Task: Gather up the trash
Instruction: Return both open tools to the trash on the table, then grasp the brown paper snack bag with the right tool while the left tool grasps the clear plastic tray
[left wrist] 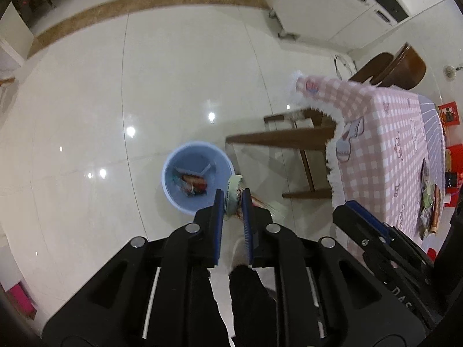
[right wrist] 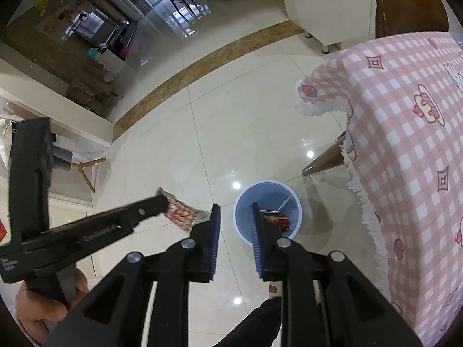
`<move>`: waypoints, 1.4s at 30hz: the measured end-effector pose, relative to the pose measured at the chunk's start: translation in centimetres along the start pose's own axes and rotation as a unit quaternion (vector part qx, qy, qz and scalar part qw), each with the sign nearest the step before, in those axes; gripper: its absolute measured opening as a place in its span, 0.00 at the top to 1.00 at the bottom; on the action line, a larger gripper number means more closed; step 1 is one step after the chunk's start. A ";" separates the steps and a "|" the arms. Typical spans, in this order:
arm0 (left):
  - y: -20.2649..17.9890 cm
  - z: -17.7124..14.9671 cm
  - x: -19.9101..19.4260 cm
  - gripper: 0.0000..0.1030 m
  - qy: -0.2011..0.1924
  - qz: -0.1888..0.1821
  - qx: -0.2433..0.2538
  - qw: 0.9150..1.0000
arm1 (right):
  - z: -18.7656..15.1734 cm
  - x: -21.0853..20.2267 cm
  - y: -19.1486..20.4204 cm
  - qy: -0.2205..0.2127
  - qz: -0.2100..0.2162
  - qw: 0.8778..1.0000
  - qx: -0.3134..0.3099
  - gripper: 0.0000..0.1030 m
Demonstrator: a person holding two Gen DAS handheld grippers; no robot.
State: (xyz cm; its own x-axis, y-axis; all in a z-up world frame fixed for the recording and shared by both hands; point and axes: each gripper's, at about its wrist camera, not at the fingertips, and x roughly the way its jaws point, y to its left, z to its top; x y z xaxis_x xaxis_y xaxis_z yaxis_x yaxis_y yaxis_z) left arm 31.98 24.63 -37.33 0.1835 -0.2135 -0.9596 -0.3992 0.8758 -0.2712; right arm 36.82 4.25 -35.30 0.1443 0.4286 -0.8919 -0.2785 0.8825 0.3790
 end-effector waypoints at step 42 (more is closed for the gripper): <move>-46.4 -13.0 3.9 0.31 -0.071 -0.045 0.492 0.867 | -11.2 -26.8 -35.7 -0.251 -0.174 0.901 0.308 0.51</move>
State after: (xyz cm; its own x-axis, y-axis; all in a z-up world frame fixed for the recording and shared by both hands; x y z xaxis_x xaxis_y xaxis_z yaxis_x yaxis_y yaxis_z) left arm 39.51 -22.43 -29.47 0.3101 -0.3051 -0.9004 0.5688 0.8185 -0.0815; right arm 32.27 -40.90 -27.68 0.5751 0.0027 -0.8181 0.4241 0.8541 0.3010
